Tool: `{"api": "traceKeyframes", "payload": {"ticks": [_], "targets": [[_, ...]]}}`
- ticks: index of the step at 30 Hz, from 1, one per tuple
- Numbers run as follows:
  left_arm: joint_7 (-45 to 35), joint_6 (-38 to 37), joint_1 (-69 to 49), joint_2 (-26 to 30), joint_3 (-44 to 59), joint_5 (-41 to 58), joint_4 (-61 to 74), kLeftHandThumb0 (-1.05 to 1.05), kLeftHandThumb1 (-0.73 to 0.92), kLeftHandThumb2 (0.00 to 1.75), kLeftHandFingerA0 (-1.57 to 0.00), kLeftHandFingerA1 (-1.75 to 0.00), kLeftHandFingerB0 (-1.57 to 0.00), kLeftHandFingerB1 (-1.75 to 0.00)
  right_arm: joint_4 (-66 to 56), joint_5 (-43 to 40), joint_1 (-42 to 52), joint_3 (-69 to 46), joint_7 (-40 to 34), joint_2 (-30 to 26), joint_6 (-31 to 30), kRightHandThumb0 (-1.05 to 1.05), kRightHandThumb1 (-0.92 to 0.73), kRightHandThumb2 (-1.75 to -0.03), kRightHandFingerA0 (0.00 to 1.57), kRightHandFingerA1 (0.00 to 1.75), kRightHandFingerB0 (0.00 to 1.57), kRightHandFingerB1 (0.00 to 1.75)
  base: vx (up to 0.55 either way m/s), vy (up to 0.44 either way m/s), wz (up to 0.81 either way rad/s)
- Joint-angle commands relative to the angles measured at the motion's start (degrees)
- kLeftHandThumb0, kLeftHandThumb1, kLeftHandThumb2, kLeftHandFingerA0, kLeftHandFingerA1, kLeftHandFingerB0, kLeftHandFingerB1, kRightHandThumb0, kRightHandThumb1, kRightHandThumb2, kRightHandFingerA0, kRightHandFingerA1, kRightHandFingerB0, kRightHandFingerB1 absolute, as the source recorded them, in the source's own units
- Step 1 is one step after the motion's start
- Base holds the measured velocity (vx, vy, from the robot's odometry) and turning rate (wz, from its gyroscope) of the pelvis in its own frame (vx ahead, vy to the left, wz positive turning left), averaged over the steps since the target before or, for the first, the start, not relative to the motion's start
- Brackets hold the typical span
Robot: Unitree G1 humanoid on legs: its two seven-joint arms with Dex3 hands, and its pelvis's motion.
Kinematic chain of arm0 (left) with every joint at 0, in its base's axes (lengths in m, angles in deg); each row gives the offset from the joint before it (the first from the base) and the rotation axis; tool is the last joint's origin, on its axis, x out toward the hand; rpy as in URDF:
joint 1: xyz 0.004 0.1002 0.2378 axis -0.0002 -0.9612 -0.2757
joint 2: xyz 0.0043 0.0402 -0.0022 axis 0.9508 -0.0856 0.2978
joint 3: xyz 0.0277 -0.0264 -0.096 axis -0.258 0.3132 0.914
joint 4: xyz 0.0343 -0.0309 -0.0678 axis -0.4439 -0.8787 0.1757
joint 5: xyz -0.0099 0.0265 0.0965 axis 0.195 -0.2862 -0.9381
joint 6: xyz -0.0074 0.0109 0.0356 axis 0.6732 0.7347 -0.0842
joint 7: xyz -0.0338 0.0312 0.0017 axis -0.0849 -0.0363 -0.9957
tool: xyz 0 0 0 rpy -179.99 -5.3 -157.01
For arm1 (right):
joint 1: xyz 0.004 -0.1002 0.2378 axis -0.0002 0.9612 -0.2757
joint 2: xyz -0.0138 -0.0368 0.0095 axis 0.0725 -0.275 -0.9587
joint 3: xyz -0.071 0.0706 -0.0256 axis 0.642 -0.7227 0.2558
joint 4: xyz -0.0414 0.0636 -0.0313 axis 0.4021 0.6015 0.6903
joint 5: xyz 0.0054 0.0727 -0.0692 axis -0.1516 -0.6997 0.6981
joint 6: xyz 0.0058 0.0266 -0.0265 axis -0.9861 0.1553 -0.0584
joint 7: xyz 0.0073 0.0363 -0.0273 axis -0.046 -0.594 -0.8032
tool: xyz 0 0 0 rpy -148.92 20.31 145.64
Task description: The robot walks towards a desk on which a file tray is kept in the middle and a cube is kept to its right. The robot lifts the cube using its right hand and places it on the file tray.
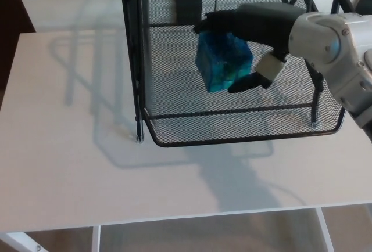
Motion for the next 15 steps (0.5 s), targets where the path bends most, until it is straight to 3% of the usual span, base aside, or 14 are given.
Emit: {"api": "traceKeyframes", "payload": {"ticks": [1, 5, 6, 10, 13, 14, 15], "targets": [[1.0, -2.1, 0.6, 0.8, -0.1, -1.1, -2.0, -0.68, 0.68, 0.8, -0.57, -0.85, -0.39, -0.76, -3.5, 1.8, -0.4, -1.9, -0.7, -0.3, -3.5, -0.85, -0.49, -0.83, 0.0, 0.28, 0.0, 0.15, 0.0, 0.0, 0.0], [0.8, -2.9, 0.6, 0.7, -0.4, -1.6, -2.7, -0.7, 0.69, 0.78, -0.56, -0.84, -0.35, -0.76, -6.1, 1.8, -1.5, -3.6, 0.1, -0.4, -5.3, -0.91, -0.54, -0.83, 0.0, 0.19, 0.0, 0.06, 0.0, 0.0, 0.0], [0.6, -3.1, -0.1, 0.6, -0.4, -1.6, -1.8, -0.71, 0.68, 0.78, -0.56, -0.85, -0.36, -0.77, -4.9, -1.7, -2.4, -6.5, 0.4, -0.3, -4.4, -0.8, -0.49, -0.8, 0.0, 0.24, 0.0, 0.11, 0.0, 0.0, 0.0], [0.7, -2.9, 0.2, 0.6, -0.6, -1.7, -2.4, -0.71, 0.7, 0.79, -0.55, -0.82, -0.37, -0.76, -6.6, -0.9, -3.1, -8.2, 0.2, -1.3, -4.0, -0.82, -0.5, -0.82, 0.0, 0.22, 0.0, 0.11, 0.0, 0.0, 0.0], [0.6, -4.0, -0.6, 0.3, -0.3, -1.5, -2.4, -0.75, 0.68, 0.78, -0.58, -0.83, -0.42, -0.77, -10.2, -4.2, -4.5, -13.1, 3.9, -5.1, -5.4, -0.84, -0.52, -0.8, 0.0, 0.18, 0.0, 0.11, 0.0, 0.0, 0.0], [0.7, -4.0, -1.4, 0.1, -0.4, -1.5, -1.5, -0.74, 0.53, 1.08, -0.62, -0.83, -0.42, -0.74, -12.6, -5.5, -4.1, -15.6, 4.7, -6.9, -5.8, -0.87, -0.52, -0.76, 0.0, 0.08, 0.0, 0.05, -0.02, -0.01, 0.06], [0.8, -3.8, -1.7, 0.0, -0.1, -1.2, -0.9, -0.74, 0.53, 1.08, -0.62, -0.83, -0.42, -0.74, -13.8, -6.0, -3.7, -16.8, 5.0, -8.0, -5.4, -0.87, -0.52, -0.76, 0.0, 0.08, 0.0, 0.05, 0.0, 0.0, 0.0]]}}
